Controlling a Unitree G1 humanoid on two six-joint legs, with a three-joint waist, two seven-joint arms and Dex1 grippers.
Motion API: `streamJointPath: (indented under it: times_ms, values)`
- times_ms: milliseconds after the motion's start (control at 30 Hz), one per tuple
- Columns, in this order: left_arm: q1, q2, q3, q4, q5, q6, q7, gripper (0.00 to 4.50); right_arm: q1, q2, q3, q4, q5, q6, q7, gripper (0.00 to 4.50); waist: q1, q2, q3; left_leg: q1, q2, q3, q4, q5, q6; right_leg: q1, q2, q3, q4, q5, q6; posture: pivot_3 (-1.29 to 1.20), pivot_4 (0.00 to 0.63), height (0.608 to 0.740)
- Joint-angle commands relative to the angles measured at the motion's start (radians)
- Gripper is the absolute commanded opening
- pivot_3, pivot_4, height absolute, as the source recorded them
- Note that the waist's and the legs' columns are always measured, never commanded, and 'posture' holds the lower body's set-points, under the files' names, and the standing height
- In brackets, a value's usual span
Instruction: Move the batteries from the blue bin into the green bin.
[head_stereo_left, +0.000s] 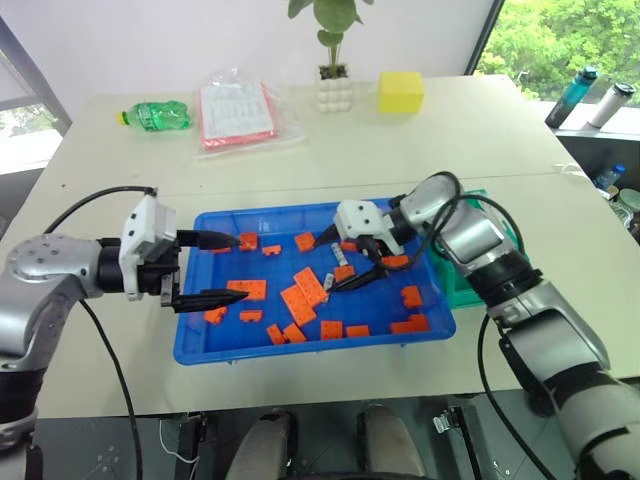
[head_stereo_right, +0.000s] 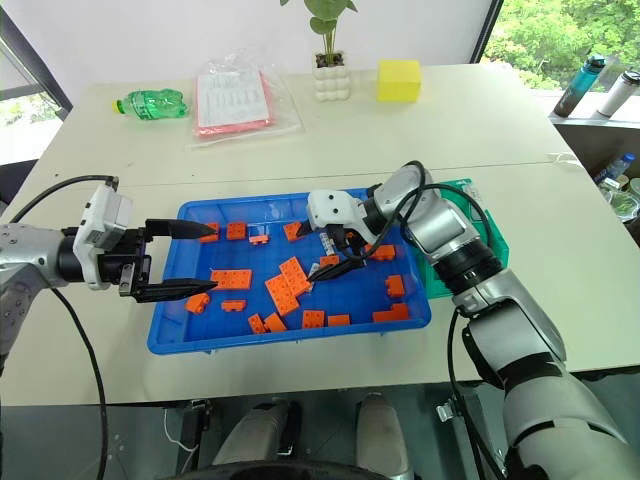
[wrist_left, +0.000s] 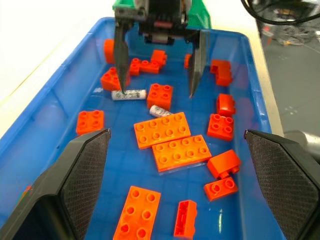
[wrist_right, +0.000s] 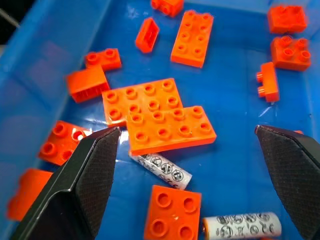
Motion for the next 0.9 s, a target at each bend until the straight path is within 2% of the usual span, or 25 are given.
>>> streamJointPath:
  times_ms: [33, 233, 433, 700, 800, 833, 900]
  values:
    - [0.024, 0.017, 0.055, -0.056, -0.028, 0.010, 0.019, 4.50, -0.037, 0.043, 0.027, 0.069, -0.045, -0.103, 0.050, 4.46, 0.001, 0.000, 0.000, 0.000, 0.000, 0.000, 0.000, 0.000, 0.000, 0.000, 0.000, 0.000, 0.000, 0.000, 0.000, 0.00, 0.150, 0.726]
    - [0.058, 0.024, 0.089, -0.088, -0.040, 0.025, 0.042, 4.50, -0.074, 0.127, 0.042, 0.200, -0.096, -0.181, 0.089, 4.46, 0.001, 0.000, 0.000, 0.000, 0.000, -0.001, 0.000, 0.000, 0.000, 0.000, 0.000, 0.000, 0.000, 0.000, 0.000, 0.00, 0.150, 0.726]
    - [0.076, 0.029, 0.106, -0.108, -0.053, 0.032, 0.059, 4.50, -0.122, 0.202, 0.019, 0.336, -0.135, -0.230, 0.059, 4.46, -0.001, 0.000, 0.000, 0.000, 0.000, -0.001, 0.000, 0.000, 0.000, 0.000, 0.000, 0.000, 0.000, 0.000, 0.000, 0.00, 0.150, 0.726]
    - [0.075, 0.026, 0.103, -0.107, -0.051, 0.030, 0.066, 4.50, -0.133, 0.221, 0.001, 0.433, -0.178, -0.317, 0.019, 4.46, -0.001, 0.000, 0.000, 0.000, 0.000, -0.002, 0.000, 0.000, 0.000, 0.001, 0.000, -0.001, 0.000, 0.000, 0.000, 0.00, 0.150, 0.726]
    - [0.062, 0.019, 0.087, -0.099, -0.044, 0.023, 0.064, 4.50, -0.136, 0.233, -0.020, 0.428, -0.166, -0.293, 0.021, 3.65, -0.004, 0.000, 0.000, 0.000, 0.000, -0.002, 0.000, 0.000, 0.000, 0.000, 0.000, -0.001, 0.000, 0.000, 0.000, 0.00, 0.150, 0.726]
    - [0.054, 0.018, 0.081, -0.095, -0.043, 0.022, 0.063, 4.50, -0.137, 0.236, -0.026, 0.421, -0.160, -0.282, 0.027, 3.21, -0.004, 0.000, 0.000, 0.000, 0.000, -0.002, 0.000, 0.000, -0.001, 0.000, 0.000, -0.001, 0.000, 0.000, 0.000, 0.00, 0.150, 0.726]
    - [0.040, 0.015, 0.070, -0.089, -0.041, 0.020, 0.061, 4.50, -0.136, 0.238, -0.036, 0.403, -0.156, -0.267, 0.034, 3.18, -0.005, 0.000, 0.000, 0.000, 0.000, -0.003, 0.000, 0.000, -0.001, 0.000, 0.000, -0.001, 0.000, 0.000, 0.000, 0.00, 0.150, 0.726]
